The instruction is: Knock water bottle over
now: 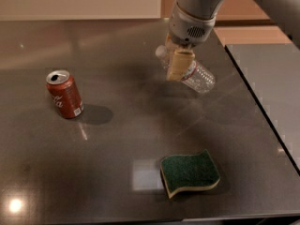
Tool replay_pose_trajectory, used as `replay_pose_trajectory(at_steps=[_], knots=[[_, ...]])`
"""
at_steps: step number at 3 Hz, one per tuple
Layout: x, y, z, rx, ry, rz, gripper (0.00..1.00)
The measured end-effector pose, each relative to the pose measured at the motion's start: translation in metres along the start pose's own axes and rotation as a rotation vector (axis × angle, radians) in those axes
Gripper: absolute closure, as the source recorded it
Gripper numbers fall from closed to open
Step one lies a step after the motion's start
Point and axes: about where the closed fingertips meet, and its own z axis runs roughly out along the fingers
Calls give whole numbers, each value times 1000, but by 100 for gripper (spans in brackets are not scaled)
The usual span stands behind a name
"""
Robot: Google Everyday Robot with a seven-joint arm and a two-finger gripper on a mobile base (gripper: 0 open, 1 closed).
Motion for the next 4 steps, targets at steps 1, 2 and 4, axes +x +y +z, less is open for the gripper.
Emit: replay_pose_trajectory(at_steps=[1, 2, 4], knots=[[3, 6, 15, -37, 87, -51, 82], [2, 10, 29, -76, 136, -95, 59], [-8, 20, 53, -133, 155, -152, 12]])
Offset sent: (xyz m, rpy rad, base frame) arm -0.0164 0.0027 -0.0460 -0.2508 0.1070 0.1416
